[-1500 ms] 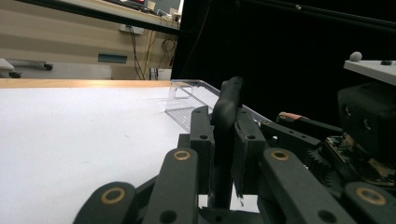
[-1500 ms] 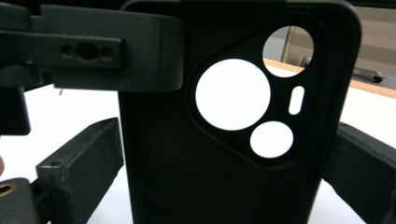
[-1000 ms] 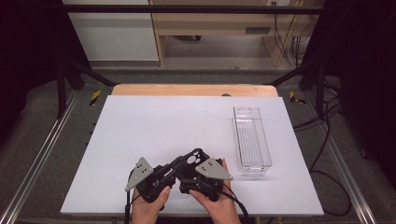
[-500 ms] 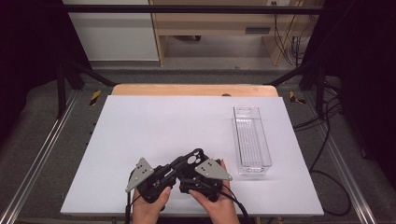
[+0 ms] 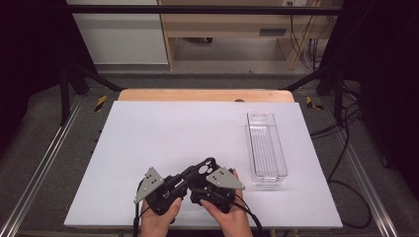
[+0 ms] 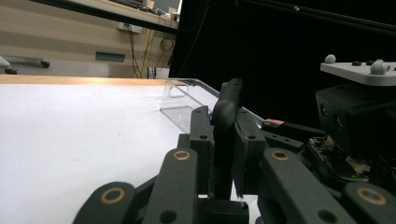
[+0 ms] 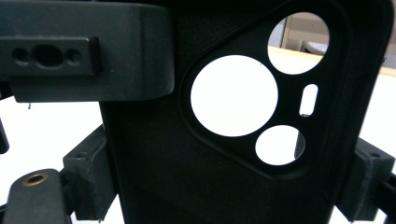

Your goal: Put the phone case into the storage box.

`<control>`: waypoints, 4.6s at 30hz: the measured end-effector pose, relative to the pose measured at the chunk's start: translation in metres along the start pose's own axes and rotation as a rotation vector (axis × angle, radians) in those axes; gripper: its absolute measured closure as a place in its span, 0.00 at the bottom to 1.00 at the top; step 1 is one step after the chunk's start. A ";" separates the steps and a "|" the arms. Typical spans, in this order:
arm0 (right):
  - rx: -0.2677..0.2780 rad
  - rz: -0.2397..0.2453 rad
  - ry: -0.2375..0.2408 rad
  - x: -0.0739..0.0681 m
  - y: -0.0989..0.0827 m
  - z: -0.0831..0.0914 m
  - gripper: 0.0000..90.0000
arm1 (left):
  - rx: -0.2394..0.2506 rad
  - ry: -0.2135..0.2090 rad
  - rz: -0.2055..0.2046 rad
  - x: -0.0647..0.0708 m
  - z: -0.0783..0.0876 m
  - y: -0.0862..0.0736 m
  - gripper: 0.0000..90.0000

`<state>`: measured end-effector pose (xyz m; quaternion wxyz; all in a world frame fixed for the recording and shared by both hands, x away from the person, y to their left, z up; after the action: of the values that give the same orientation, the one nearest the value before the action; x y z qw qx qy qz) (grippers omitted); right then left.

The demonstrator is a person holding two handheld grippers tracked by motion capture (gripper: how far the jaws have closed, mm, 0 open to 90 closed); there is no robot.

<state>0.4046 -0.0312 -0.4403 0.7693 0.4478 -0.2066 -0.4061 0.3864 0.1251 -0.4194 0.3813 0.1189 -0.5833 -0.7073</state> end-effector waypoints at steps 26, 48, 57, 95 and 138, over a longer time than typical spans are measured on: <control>-0.076 -0.219 -0.037 0.075 0.053 -0.012 0.15 | -0.082 0.371 -0.048 -0.085 0.034 -0.001 0.30; 0.011 -0.243 -0.205 0.147 0.120 -0.010 0.15 | -0.095 0.511 -0.035 -0.134 0.085 -0.029 0.03; 0.055 -0.230 -0.289 0.175 0.136 -0.003 0.15 | -0.077 0.513 -0.049 -0.139 0.089 -0.029 0.03; 0.034 -0.304 -0.415 0.266 0.117 -0.025 0.15 | -0.067 0.504 -0.086 -0.146 0.086 -0.029 0.03; -0.055 -0.319 -0.426 0.276 0.097 -0.064 0.15 | -0.102 0.486 -0.108 -0.143 0.077 -0.032 0.03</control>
<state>0.6523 -0.1948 -0.4031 0.6465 0.3582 -0.2798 -0.6128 0.4235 0.2798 -0.4655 0.4776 0.2968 -0.4309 -0.7058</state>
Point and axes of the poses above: each handheld gripper's, and its own axes: z roughly backward along the jaws, y roughly out of its top, x roughly to its right, the point moved 2 cm from there along -z, roughly forward along the jaws, and after that the axes turned 12 degrees about -x, right-handed, at the moved point
